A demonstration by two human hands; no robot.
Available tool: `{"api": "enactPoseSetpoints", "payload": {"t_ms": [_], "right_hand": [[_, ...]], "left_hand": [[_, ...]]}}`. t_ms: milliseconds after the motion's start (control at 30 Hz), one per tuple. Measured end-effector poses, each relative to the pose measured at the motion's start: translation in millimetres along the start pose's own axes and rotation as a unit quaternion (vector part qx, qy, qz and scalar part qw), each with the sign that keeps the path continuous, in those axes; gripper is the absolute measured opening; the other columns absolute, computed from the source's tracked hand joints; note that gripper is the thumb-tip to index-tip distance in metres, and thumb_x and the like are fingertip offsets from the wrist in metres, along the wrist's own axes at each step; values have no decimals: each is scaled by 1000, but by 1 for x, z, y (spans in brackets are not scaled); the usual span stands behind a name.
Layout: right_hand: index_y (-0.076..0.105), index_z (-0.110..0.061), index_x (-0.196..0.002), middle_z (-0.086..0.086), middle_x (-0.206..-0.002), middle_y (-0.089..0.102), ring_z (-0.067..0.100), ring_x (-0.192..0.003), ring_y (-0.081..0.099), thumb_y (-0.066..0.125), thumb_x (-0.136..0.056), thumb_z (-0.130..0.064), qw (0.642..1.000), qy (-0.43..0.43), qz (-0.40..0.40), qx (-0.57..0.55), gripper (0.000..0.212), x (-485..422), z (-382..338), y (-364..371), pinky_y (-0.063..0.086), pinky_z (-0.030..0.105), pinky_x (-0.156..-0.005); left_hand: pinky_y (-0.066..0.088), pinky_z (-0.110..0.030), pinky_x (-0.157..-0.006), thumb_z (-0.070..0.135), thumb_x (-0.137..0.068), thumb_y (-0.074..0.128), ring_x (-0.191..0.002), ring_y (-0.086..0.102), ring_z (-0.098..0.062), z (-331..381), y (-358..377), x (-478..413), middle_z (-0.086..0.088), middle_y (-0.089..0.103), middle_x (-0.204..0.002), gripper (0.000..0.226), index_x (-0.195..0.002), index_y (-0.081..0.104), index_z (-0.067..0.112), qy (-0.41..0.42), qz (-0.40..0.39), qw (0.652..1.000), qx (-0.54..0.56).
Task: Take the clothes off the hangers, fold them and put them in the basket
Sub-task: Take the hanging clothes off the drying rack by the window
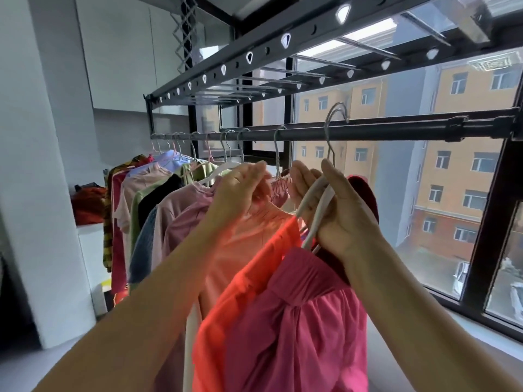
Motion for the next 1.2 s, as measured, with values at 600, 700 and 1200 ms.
{"api": "enactPoseSetpoints", "payload": {"t_ms": [600, 700, 1200], "right_hand": [[57, 8, -102, 24, -105, 68, 30, -99, 66, 96, -11, -11, 998, 51, 36, -9, 101, 3, 22, -59, 53, 44, -79], [54, 7, -115, 19, -115, 66, 23, -98, 68, 94, -32, -22, 999, 51, 14, 9, 96, -1, 28, -53, 54, 36, -83], [61, 4, -118, 13, -105, 69, 24, -102, 65, 94, -28, -39, 986, 162, -42, -6, 106, -15, 167, 1, 56, 37, -80]], "left_hand": [[53, -43, -76, 20, -84, 67, -70, 65, -32, -44, -27, -64, -14, 63, -68, 21, -85, 56, 2, -203, 4, 978, -52], [48, -48, -84, 42, -81, 65, -75, 59, -33, -20, -44, -50, -16, 59, -74, 38, -83, 59, 4, -184, 13, 980, -70], [39, -7, -52, 57, -88, 34, -45, 53, 4, -37, -83, 109, 13, 60, -50, 42, -79, 58, 24, -137, -45, 989, -40]]}}
Point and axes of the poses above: each hand's wrist, its own x-axis away from the middle knuckle, its own y-axis out of the palm, z = x × y, the point moved 5 cm from there along -x, towards the middle knuckle
